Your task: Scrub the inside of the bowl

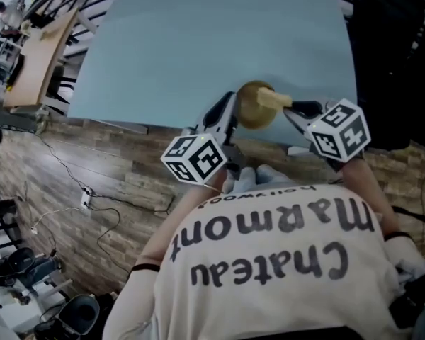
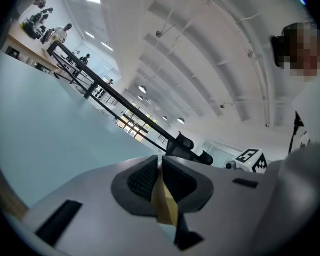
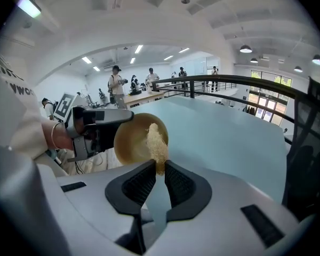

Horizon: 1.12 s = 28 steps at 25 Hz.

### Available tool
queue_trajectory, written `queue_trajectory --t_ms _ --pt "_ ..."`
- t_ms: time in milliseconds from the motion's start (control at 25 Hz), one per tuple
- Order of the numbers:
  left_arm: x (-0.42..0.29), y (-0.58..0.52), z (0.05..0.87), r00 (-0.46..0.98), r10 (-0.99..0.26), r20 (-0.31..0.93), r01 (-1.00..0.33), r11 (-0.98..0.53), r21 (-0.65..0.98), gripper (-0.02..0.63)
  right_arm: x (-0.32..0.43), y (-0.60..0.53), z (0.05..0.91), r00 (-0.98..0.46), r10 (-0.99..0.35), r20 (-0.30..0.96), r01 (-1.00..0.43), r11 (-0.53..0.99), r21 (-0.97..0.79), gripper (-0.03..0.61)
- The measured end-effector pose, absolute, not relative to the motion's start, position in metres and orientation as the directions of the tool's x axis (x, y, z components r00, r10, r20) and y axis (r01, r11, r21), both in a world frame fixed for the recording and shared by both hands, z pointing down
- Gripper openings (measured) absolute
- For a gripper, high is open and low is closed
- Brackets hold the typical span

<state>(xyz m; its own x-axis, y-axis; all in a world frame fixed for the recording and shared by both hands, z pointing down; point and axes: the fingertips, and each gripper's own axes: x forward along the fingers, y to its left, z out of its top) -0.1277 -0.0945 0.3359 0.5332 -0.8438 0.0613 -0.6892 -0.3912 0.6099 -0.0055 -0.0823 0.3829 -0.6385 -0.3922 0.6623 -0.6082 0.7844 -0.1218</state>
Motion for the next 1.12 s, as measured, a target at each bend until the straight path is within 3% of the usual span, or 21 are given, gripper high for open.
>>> queue_trajectory --t_ms 280,560,1120 --pt "-0.122 -0.102 0.329 0.547 -0.836 0.048 -0.692 -0.418 0.589 0.023 -0.010 -0.098 0.365 -0.658 -0.418 0.627 -0.605 0.789 -0.108 0.072" --pt "-0.111 -0.118 0.321 0.568 -0.822 0.044 -0.718 -0.468 0.514 0.018 -0.043 -0.097 0.365 -0.749 -0.285 0.598 -0.517 0.816 -0.258 0.069" --pt "-0.096 -0.134 0.322 0.603 -0.795 0.060 -0.722 -0.513 0.463 0.018 -0.008 -0.133 0.387 -0.705 -0.402 0.584 -0.671 0.644 -0.367 0.067"
